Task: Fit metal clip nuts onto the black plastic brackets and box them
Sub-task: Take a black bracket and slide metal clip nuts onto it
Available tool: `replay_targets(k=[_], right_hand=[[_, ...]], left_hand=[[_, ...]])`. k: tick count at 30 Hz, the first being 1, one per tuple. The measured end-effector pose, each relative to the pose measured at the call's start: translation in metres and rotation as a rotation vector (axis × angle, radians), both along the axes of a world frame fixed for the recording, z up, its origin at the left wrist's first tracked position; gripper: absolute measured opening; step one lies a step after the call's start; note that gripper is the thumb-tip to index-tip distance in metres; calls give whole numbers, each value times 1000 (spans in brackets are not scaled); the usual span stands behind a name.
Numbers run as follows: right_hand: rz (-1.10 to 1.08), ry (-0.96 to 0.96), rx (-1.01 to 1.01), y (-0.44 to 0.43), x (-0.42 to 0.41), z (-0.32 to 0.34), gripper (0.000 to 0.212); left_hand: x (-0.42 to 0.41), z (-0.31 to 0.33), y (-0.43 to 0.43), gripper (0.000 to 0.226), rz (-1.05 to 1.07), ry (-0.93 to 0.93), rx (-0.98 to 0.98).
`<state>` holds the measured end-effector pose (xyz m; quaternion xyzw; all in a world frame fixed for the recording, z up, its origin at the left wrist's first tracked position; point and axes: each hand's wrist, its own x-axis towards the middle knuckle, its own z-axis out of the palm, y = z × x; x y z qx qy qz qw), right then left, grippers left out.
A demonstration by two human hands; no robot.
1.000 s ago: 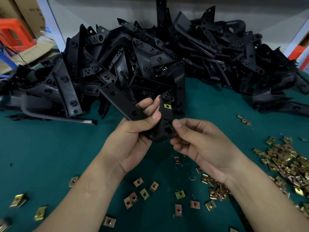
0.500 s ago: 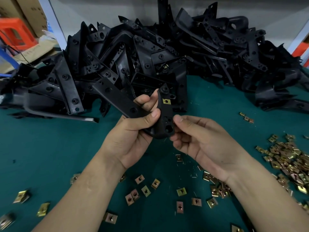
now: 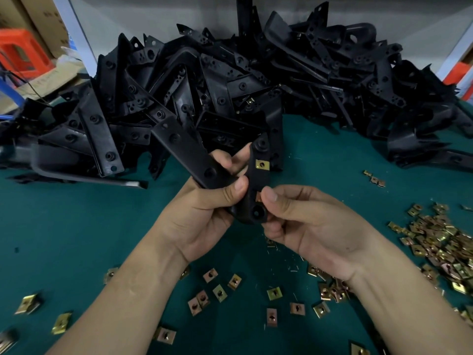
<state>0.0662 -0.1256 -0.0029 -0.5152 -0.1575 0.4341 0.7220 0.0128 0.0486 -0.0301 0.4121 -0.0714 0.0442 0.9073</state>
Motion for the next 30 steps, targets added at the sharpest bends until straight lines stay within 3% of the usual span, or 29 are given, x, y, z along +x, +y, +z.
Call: replay_targets(k=[7,11,13,16,19,23,27,30], right_hand=[[84,23,6,-6,3,-3,28],[35,20,-3,-2,1,-3,20],[-36,-2,33,1,2,-3,34],[-217,-242,-58,5,4,-6,45],[-345,-478,-124,10,0,-6,32],[-384,-653,-173,11,-6,0,30],[-461,-773,-303,12,-7,8,34],[-529,-855,-306,7,-6,18,33]], left_hand=[[-2,-1,-2,34,-146,8,15],[-3,1,1,31,-135,32,6],[-2,1,1,27,-56,47,41],[0,-1,2,29,31,70,18],[1,-1,2,27,59,49,37],[1,-1,-2,26,145,81,85],[-1,4,-11,23,160,141,5],[-4,14,-11,35,196,135,5]])
